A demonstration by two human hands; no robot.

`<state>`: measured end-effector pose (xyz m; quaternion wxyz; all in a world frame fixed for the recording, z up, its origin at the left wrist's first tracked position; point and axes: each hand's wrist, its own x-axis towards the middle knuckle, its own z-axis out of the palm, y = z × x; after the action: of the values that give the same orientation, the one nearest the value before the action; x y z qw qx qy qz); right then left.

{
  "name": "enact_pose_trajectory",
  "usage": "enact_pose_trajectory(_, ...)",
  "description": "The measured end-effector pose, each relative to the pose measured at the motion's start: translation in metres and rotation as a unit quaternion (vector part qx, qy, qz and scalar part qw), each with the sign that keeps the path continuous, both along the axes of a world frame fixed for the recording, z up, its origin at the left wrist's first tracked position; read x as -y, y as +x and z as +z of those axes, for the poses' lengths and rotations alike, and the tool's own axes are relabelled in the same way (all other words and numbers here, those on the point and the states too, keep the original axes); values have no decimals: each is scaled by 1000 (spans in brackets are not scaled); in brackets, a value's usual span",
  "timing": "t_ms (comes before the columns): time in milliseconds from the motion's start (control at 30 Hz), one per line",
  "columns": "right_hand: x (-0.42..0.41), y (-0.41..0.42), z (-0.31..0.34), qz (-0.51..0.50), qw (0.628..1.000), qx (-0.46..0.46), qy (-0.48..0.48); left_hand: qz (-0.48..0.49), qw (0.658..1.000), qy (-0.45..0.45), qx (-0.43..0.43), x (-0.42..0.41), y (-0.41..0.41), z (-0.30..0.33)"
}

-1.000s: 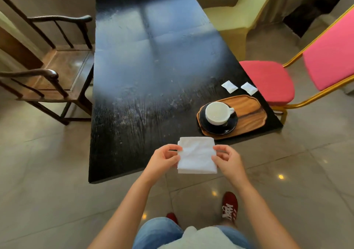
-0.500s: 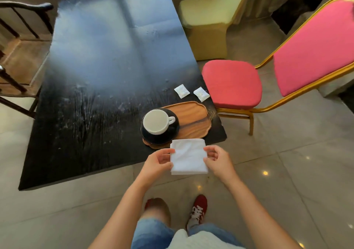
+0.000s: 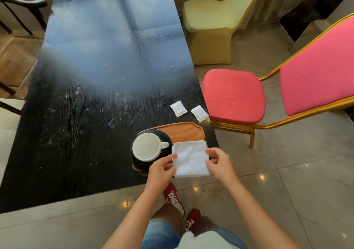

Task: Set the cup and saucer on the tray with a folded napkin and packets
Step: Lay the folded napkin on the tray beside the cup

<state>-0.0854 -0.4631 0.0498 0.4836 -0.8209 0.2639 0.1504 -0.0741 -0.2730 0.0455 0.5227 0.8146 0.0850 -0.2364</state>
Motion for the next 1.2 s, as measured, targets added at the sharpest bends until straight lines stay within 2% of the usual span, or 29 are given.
enact_pose_trajectory(400,33,60,-28,19,999,28,-28,41,992,113,46,71,39,-14)
enact_pose_trajectory(533,45,77,-41,73,995,51,-48,39,982,176,60,100,39,-22)
enact_pose_trajectory(667,52,86,-51,138,985,73,-67,-41,951,281,120,126,17,-31)
enact_pose_trajectory(733,53,88,-56,162,979,86,-84,-72,937,325,107,131,7,-40)
enact_pose_trajectory(967,48,92,-63,181,972,122,-89,-103,912,391,70,127,0,-54)
enact_pose_trajectory(1033,48,92,-62,220,954,151,-138,-105,905,408,61,123,4,-56)
enact_pose_trajectory(1133,54,90,-68,335,884,230,-231,-107,894,431,55,119,8,-57)
enact_pose_trajectory(1200,58,90,-72,397,841,251,-267,-102,894,432,58,117,7,-58)
